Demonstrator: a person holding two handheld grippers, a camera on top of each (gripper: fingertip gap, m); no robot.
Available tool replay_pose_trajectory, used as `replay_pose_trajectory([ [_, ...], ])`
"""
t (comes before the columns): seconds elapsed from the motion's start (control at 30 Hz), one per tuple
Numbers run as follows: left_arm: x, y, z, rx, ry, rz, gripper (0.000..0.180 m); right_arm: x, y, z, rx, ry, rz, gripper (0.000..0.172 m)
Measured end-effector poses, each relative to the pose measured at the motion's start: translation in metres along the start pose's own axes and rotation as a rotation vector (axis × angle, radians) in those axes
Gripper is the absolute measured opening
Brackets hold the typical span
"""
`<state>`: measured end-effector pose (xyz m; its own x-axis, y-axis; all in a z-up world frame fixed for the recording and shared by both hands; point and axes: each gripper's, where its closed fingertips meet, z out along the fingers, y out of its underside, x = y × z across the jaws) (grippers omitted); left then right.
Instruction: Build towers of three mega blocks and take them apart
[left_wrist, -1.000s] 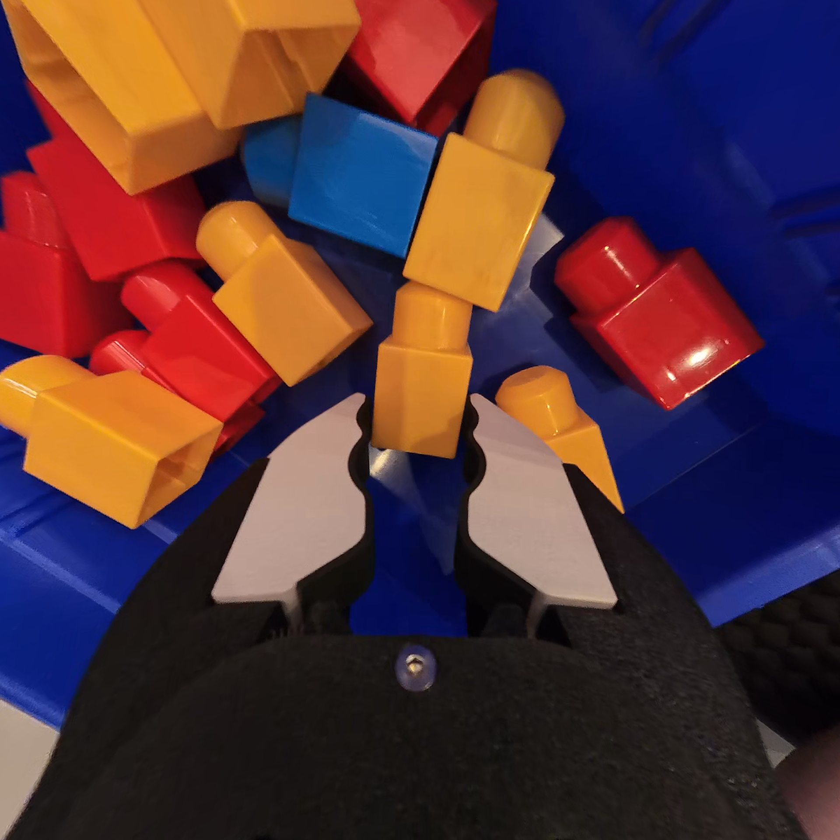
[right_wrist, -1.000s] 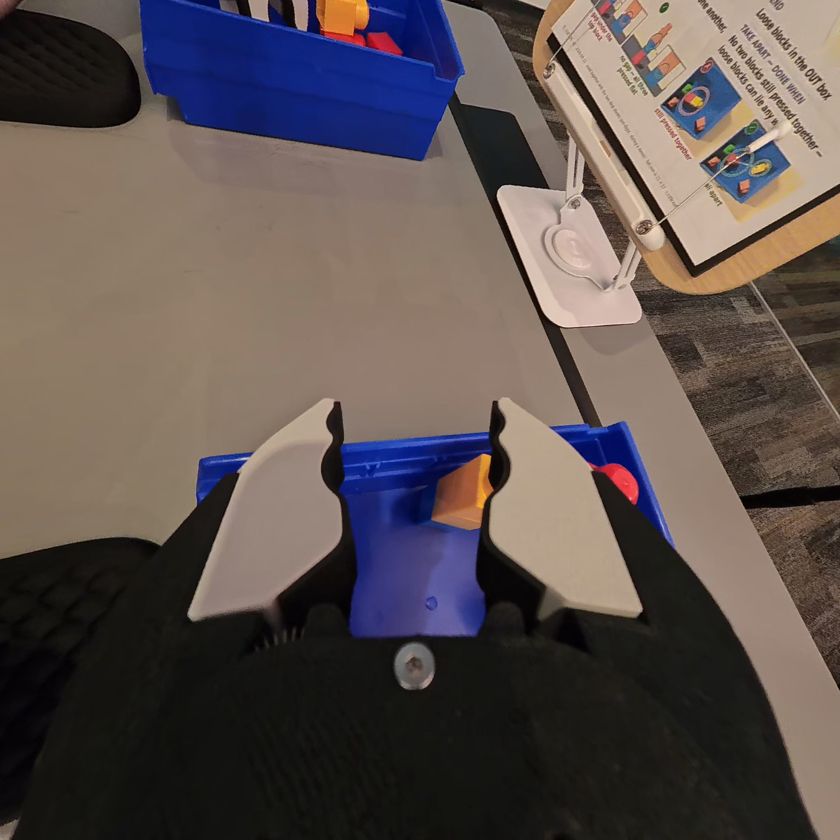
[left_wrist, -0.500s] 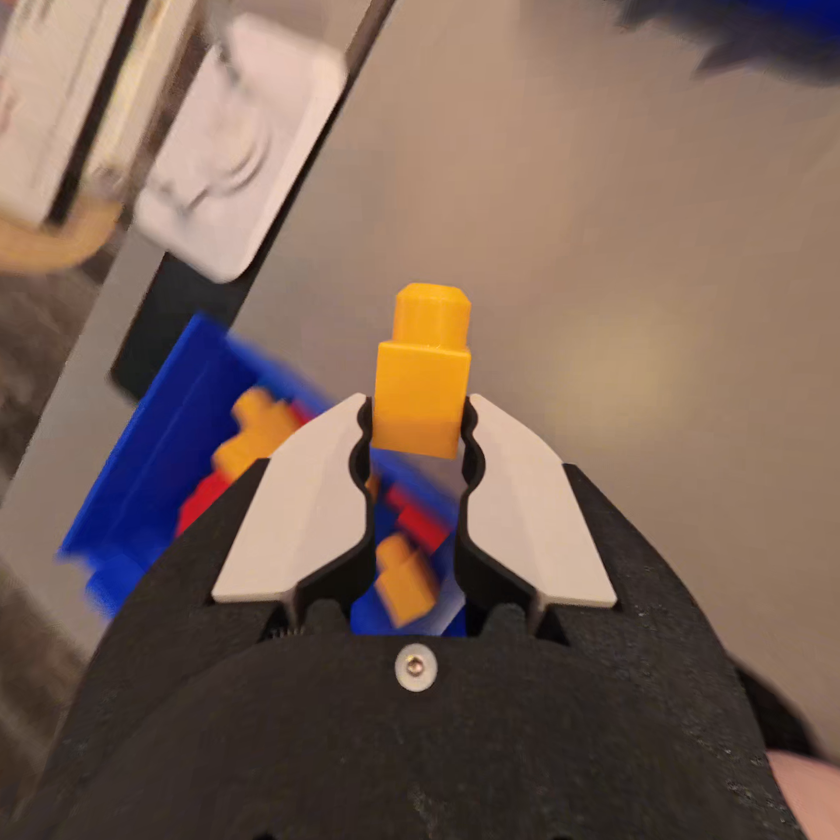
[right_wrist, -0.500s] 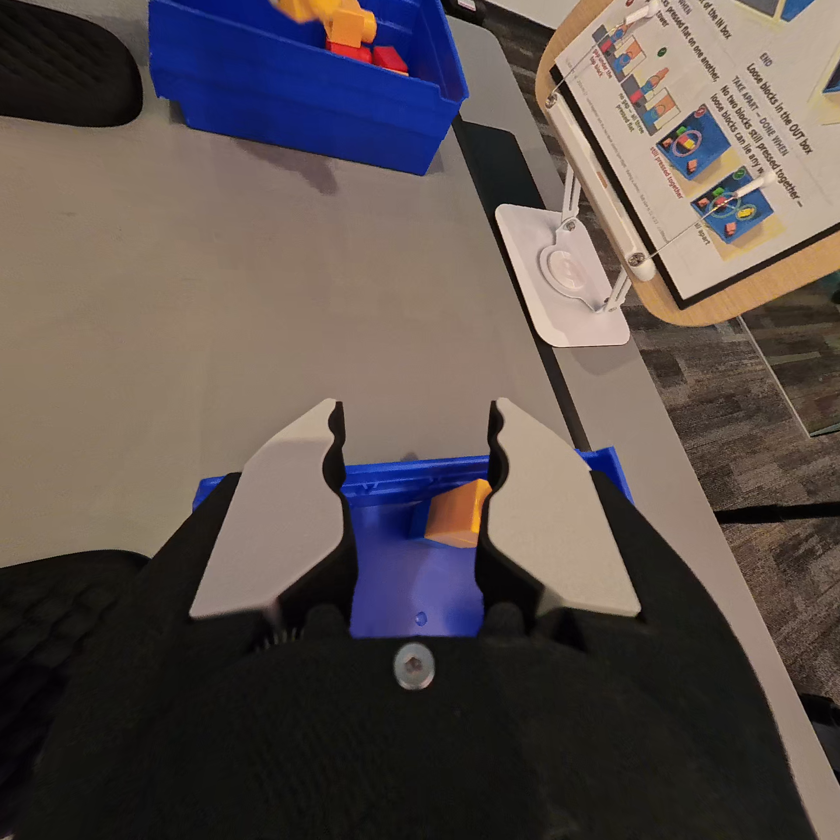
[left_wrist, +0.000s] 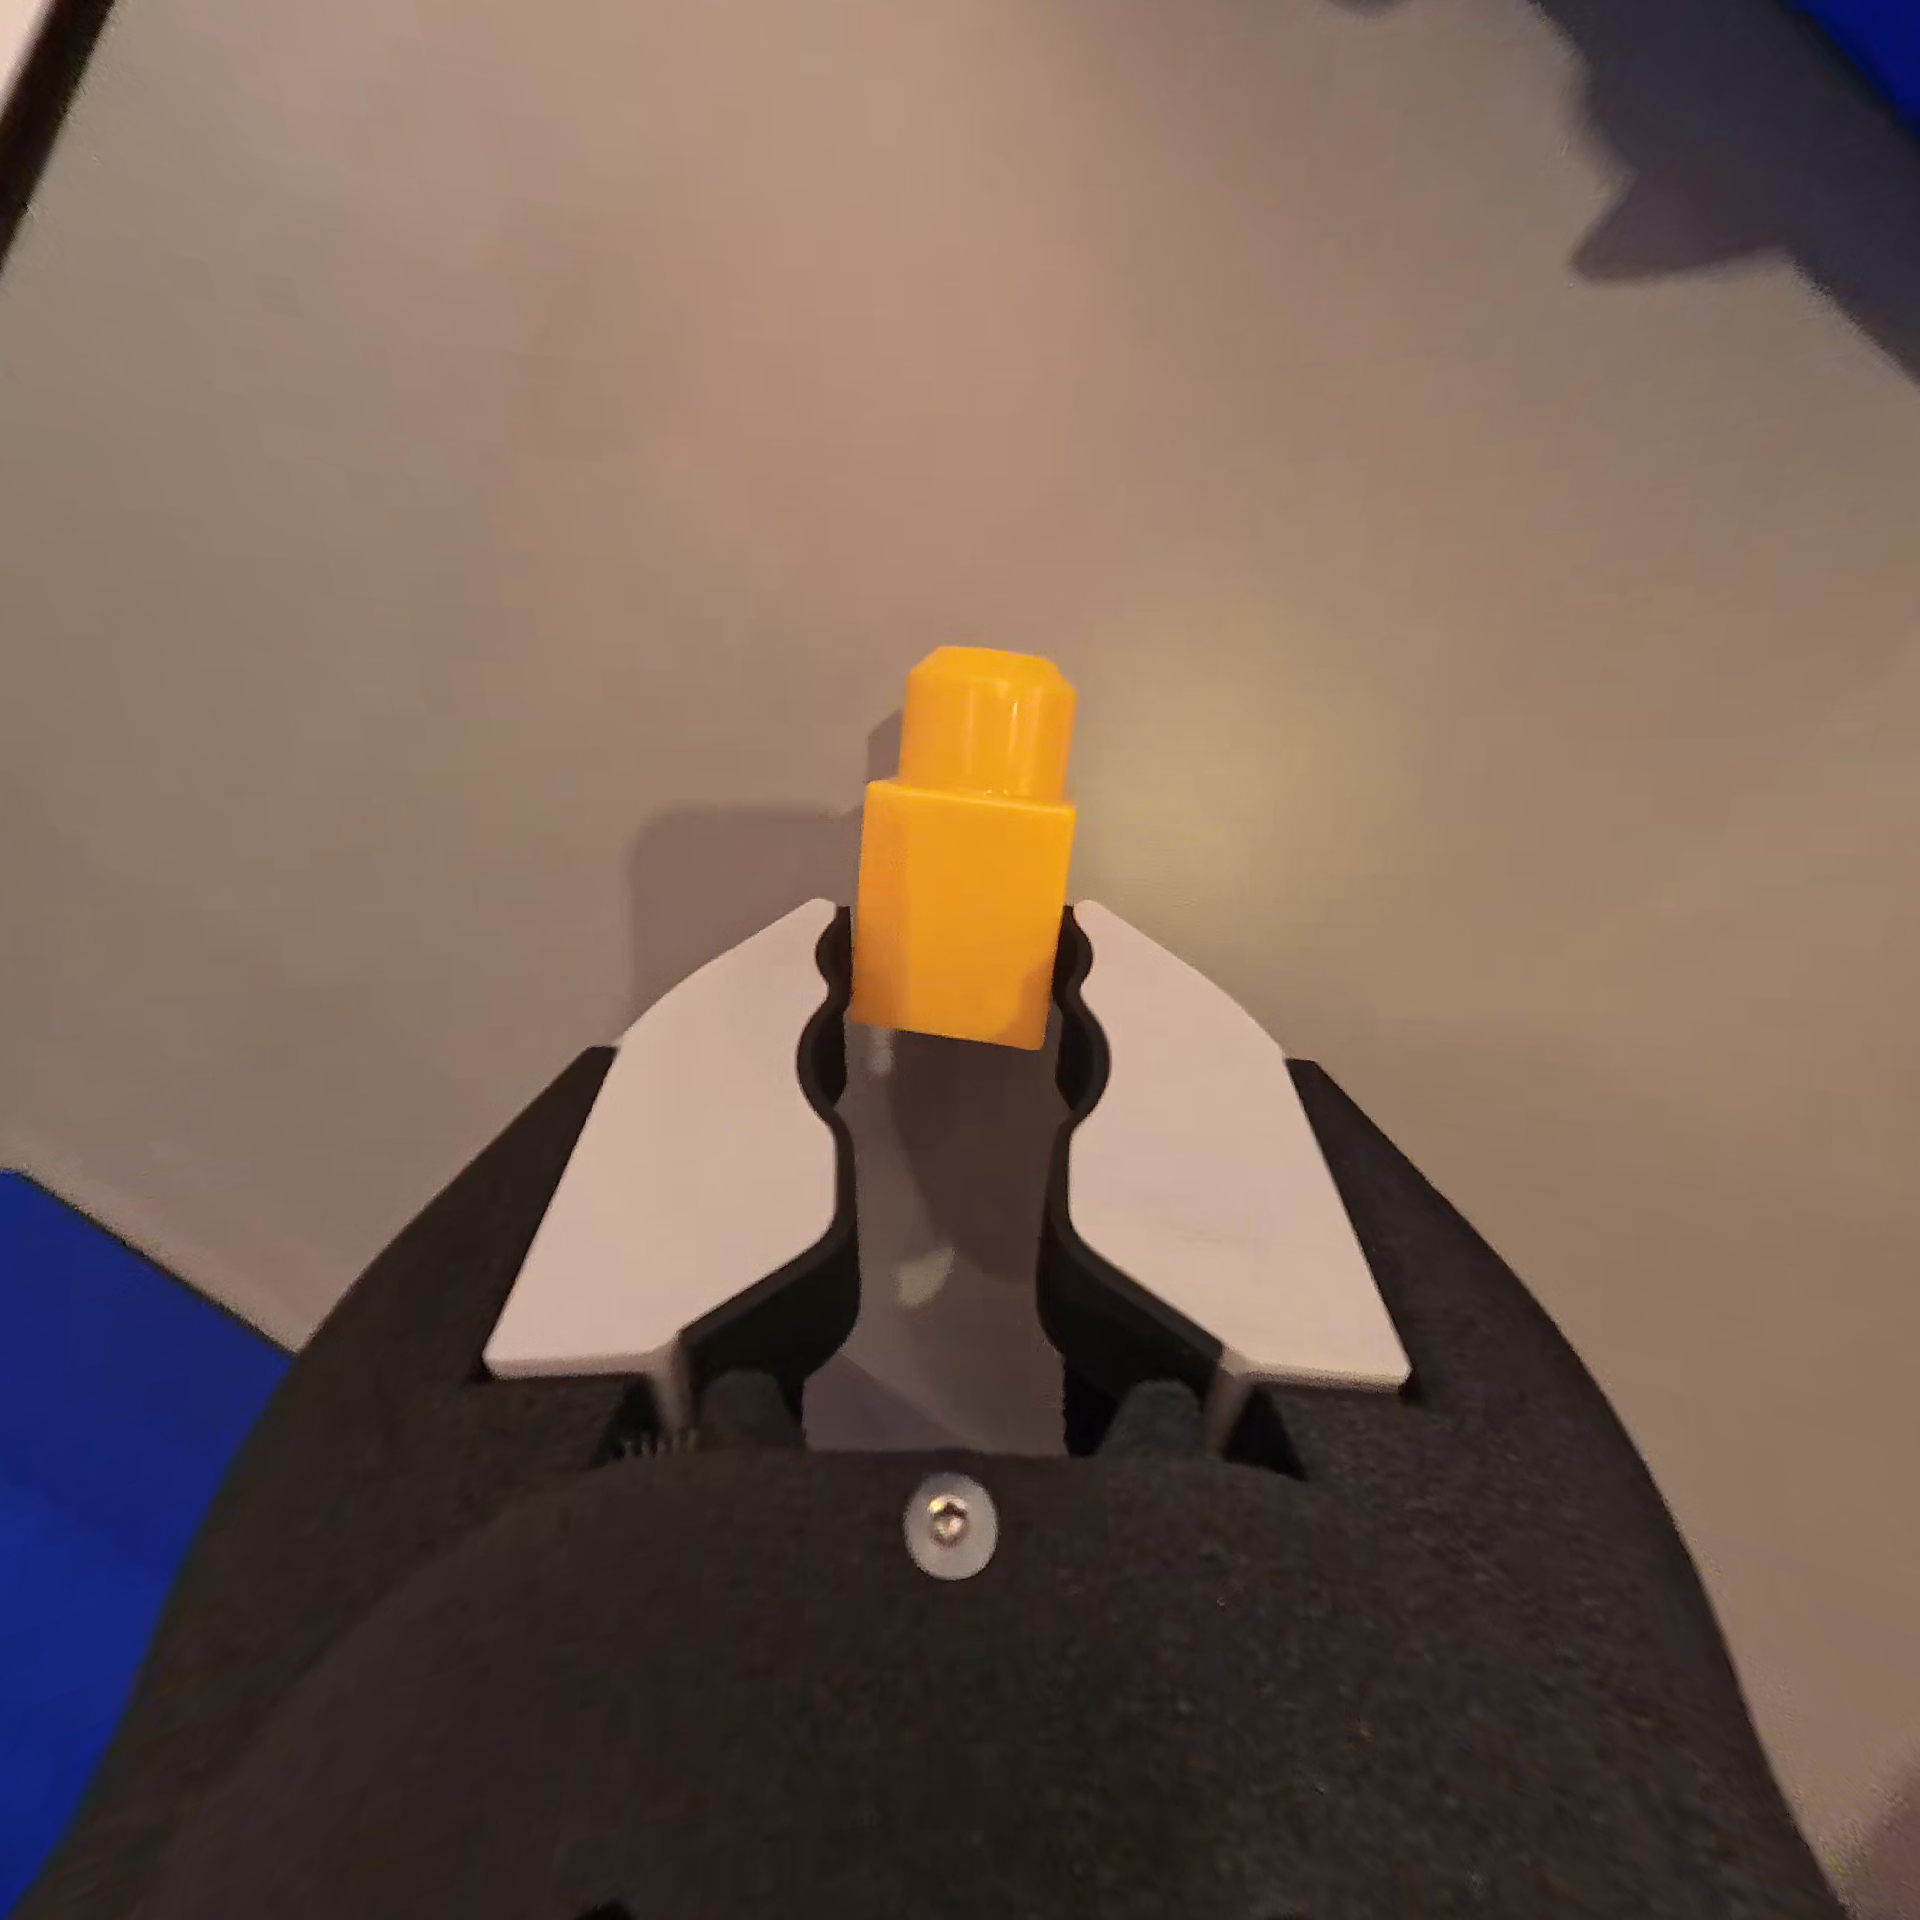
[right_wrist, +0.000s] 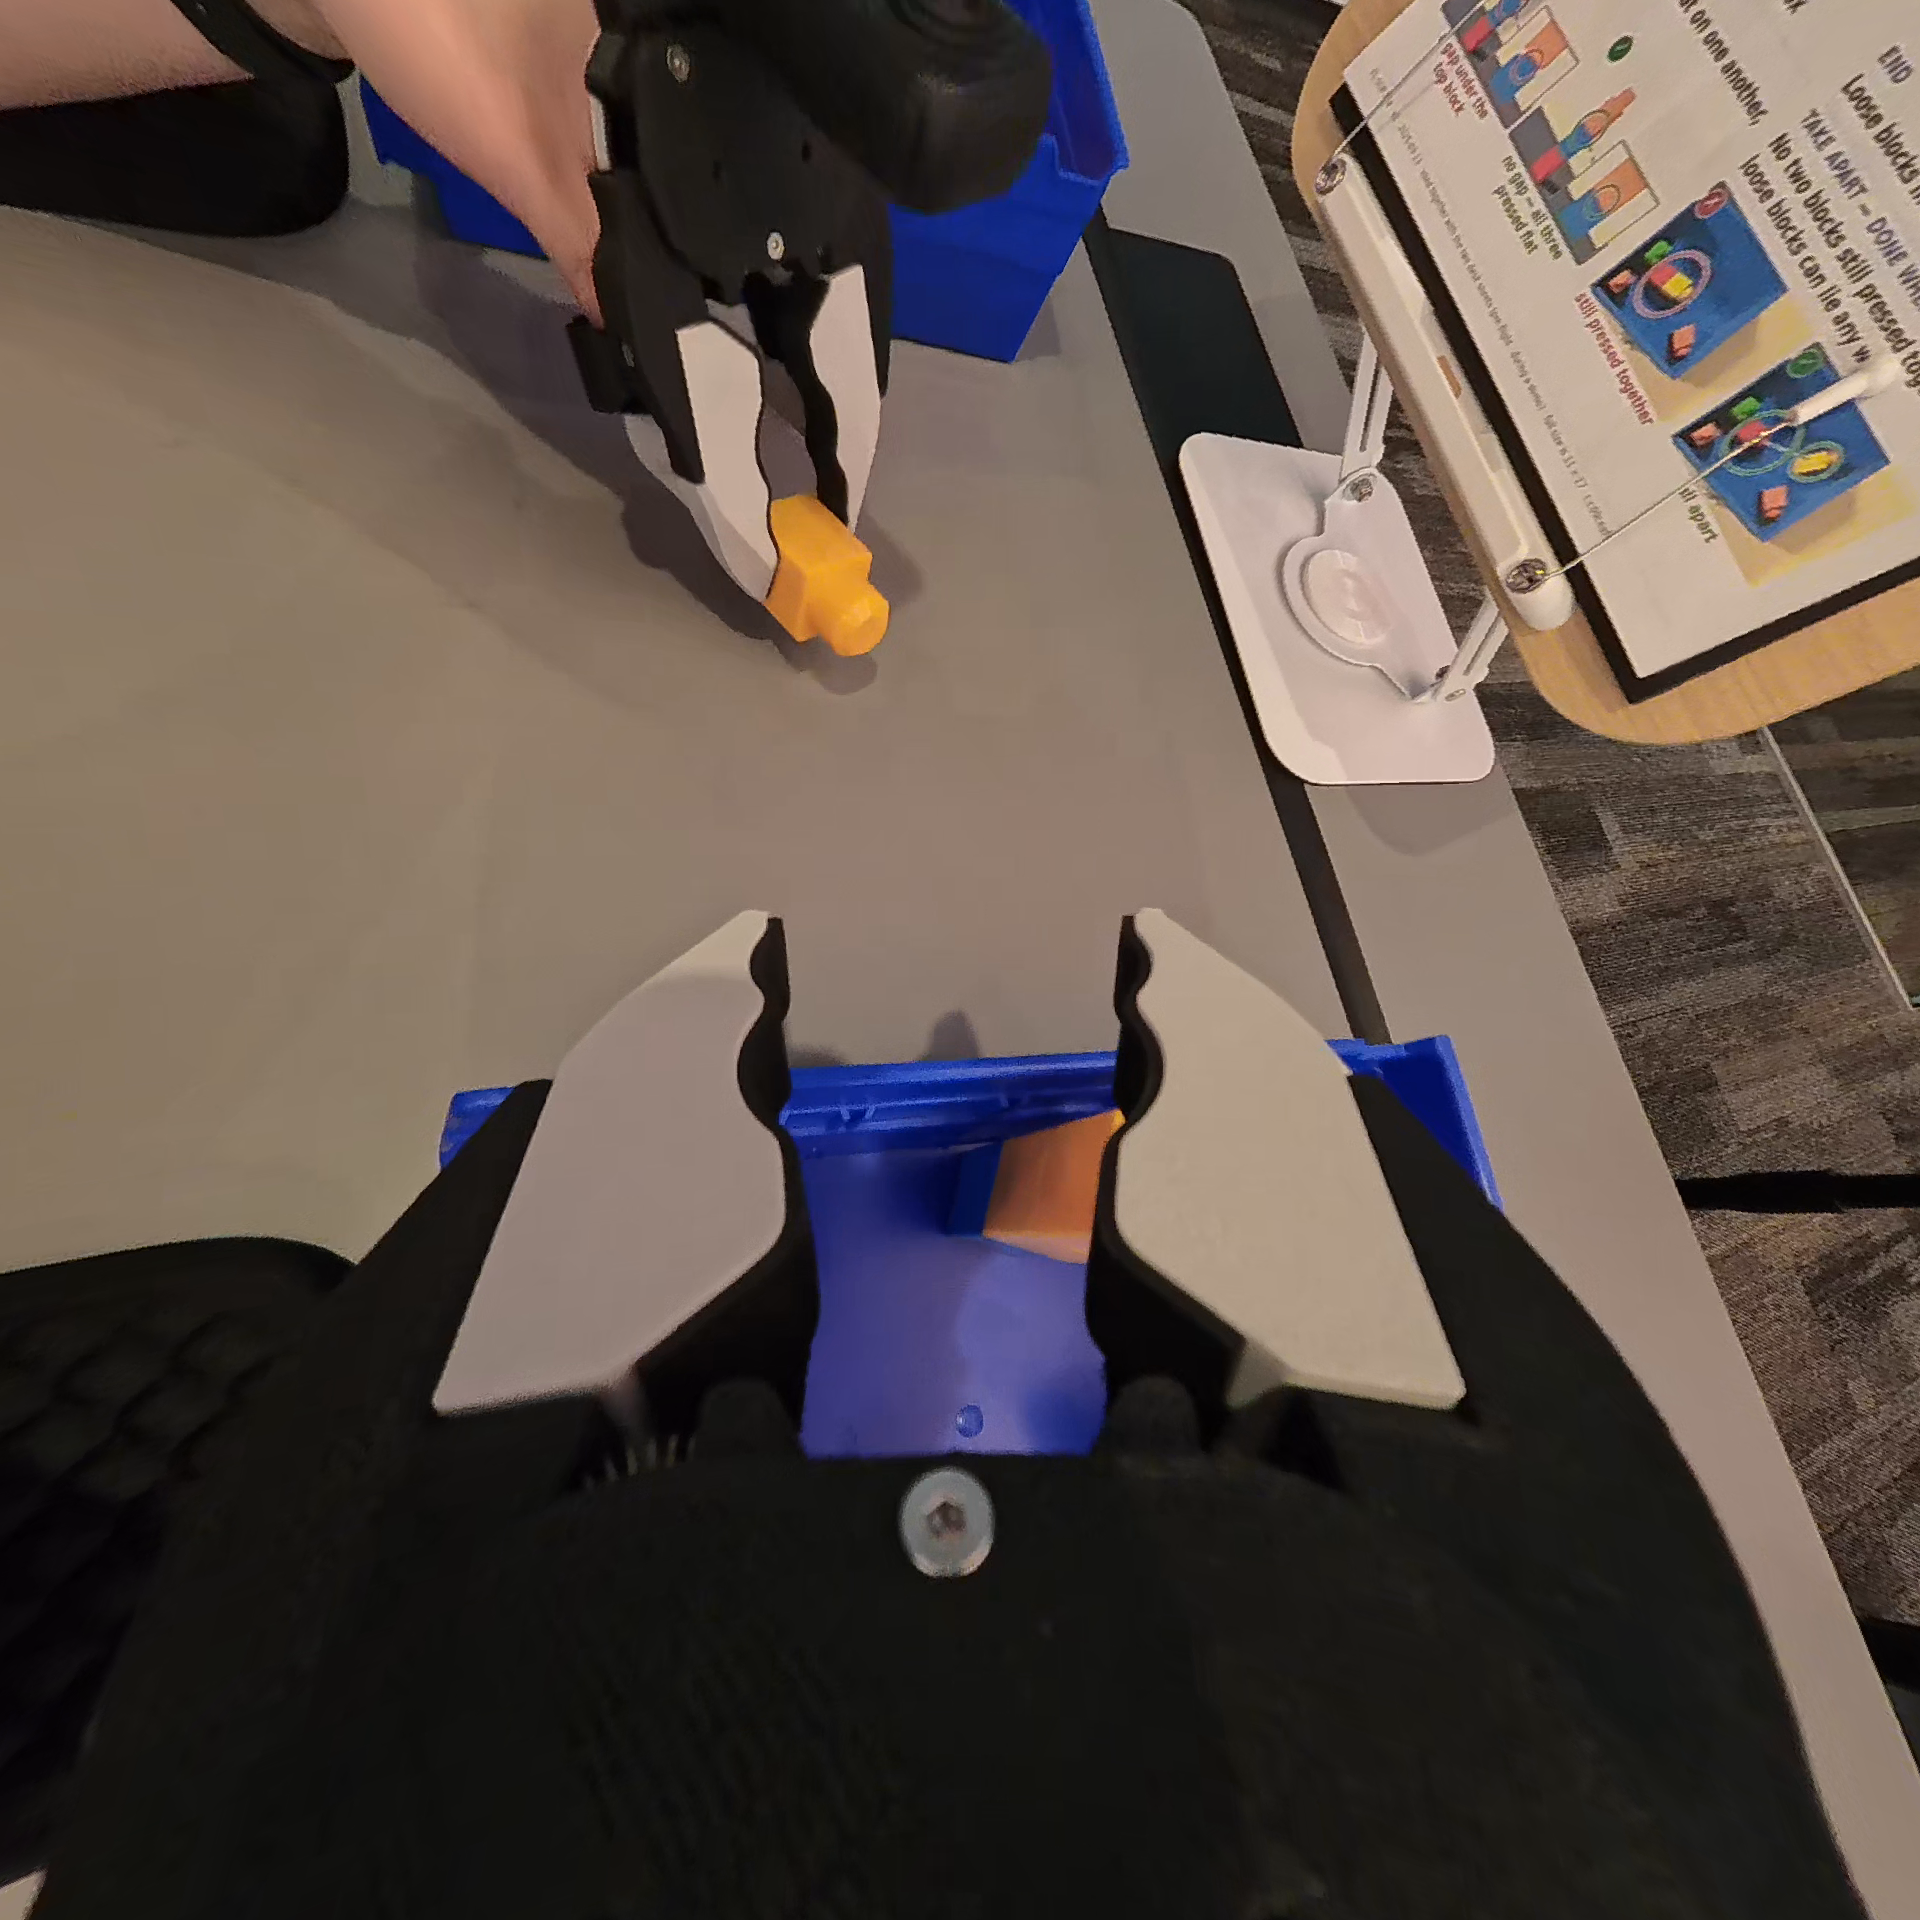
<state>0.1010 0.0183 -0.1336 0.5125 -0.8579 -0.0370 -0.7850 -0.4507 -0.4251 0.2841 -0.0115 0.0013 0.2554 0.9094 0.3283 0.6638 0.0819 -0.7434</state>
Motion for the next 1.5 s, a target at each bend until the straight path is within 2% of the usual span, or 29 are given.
replay_pose_trajectory([
  [0.2,-0.001,0.014,0.019,-0.105,-0.097,0.153,0.039,-0.001,0.005,0.006,-0.025,-0.018,0.007,0.062],
  [0.37,-0.007,0.002,0.000,-0.052,-0.177,0.226,0.045,-0.001,0.007,0.007,-0.031,-0.022,0.014,0.061],
  [0.43,-0.016,-0.008,-0.029,0.026,-0.224,0.230,0.045,0.000,0.006,0.006,-0.028,-0.018,0.015,0.061],
  [0.5,-0.029,-0.020,-0.072,0.156,-0.256,0.174,0.045,0.001,0.006,0.005,-0.024,-0.016,0.014,0.061],
  [0.63,-0.056,-0.032,-0.191,0.572,-0.287,-0.010,0.045,0.002,0.005,0.001,-0.003,-0.011,0.015,0.061],
  [0.73,-0.073,-0.001,-0.264,0.800,-0.333,-0.088,0.049,0.003,0.006,-0.001,0.002,-0.006,0.019,0.061],
  [0.83,-0.077,0.033,-0.296,0.955,-0.342,-0.064,0.013,0.004,0.006,-0.004,0.008,-0.004,0.025,0.061],
  [0.9,-0.079,0.058,-0.281,0.907,-0.262,-0.131,0.014,0.004,0.006,-0.004,0.009,-0.009,0.026,0.061],
  [0.97,-0.078,0.090,-0.241,0.739,-0.154,-0.199,0.025,0.004,0.006,-0.004,0.010,-0.012,0.023,0.061],
  [1.03,-0.082,0.127,-0.201,0.536,-0.120,-0.278,0.033,0.004,0.005,-0.003,0.015,-0.020,0.024,0.061],
  [1.1,-0.081,0.153,-0.174,0.409,-0.089,-0.316,0.031,0.004,0.003,-0.002,0.016,-0.023,0.015,0.061],
  [1.17,-0.083,0.166,-0.159,0.353,-0.082,-0.342,0.030,0.003,-0.001,-0.001,0.028,-0.030,0.012,0.061],
  [1.23,-0.088,0.180,-0.146,0.241,-0.089,-0.396,0.042,0.000,-0.003,-0.001,0.036,-0.038,0.004,0.061],
  [1.3,-0.087,0.188,-0.133,0.141,-0.081,-0.403,0.043,-0.002,-0.001,0.000,0.028,-0.042,0.007,0.061],
  [1.43,-0.099,0.208,-0.114,-0.047,-0.205,-0.338,0.047,-0.003,0.003,0.001,0.019,-0.046,0.015,0.061],
  [1.5,-0.103,0.213,-0.107,-0.082,-0.237,-0.343,0.049,-0.004,0.003,0.003,0.015,-0.053,0.019,0.061],
])
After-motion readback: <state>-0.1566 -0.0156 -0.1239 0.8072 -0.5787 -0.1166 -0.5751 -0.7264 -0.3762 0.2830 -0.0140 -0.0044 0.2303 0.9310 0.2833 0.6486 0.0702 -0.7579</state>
